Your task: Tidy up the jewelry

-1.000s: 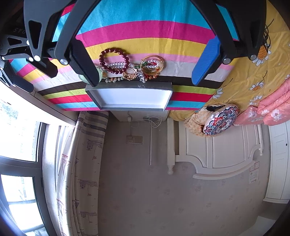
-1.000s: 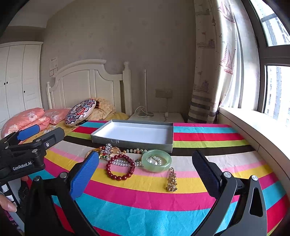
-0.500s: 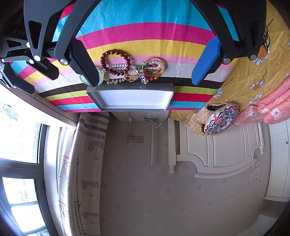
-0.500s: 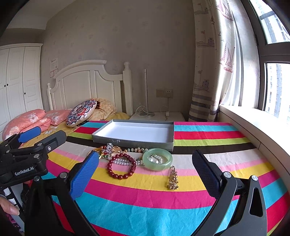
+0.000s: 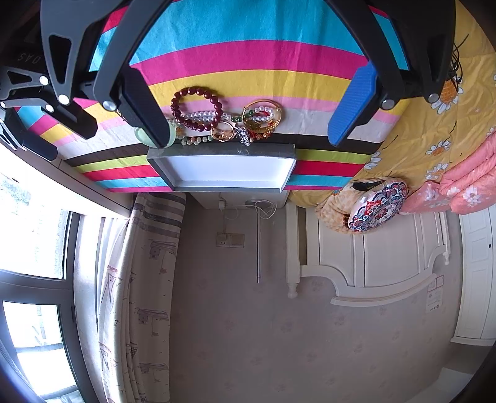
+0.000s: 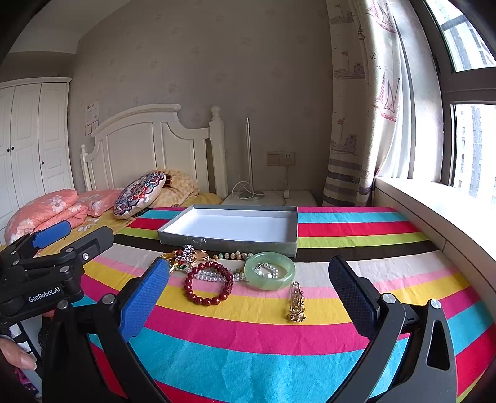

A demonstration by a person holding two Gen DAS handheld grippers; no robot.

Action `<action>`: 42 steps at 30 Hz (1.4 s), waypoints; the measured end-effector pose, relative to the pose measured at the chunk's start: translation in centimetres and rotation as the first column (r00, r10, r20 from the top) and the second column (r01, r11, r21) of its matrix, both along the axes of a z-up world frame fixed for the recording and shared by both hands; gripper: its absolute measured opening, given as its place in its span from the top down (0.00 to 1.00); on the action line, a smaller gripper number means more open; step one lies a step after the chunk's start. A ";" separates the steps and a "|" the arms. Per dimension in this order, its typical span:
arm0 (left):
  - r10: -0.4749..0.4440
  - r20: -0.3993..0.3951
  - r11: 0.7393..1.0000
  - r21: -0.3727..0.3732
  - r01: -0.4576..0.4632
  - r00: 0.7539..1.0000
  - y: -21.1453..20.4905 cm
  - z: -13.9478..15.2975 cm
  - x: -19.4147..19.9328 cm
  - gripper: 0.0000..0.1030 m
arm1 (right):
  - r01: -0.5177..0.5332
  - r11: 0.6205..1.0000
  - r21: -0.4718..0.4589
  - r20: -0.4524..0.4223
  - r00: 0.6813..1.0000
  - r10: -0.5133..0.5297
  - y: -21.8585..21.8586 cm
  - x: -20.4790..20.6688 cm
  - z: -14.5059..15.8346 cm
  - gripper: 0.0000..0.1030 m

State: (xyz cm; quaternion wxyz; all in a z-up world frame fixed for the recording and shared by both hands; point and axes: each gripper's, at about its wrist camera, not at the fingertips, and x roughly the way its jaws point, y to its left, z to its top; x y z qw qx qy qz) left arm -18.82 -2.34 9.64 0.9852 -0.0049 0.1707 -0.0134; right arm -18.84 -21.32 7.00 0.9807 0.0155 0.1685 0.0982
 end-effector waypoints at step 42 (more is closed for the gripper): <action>0.058 -0.382 0.989 -0.105 -0.106 0.922 8.7 -7.5 8.2 0.02 | -0.102 0.976 -0.192 -0.499 0.866 -0.008 0.8 17.9 -7.1 0.13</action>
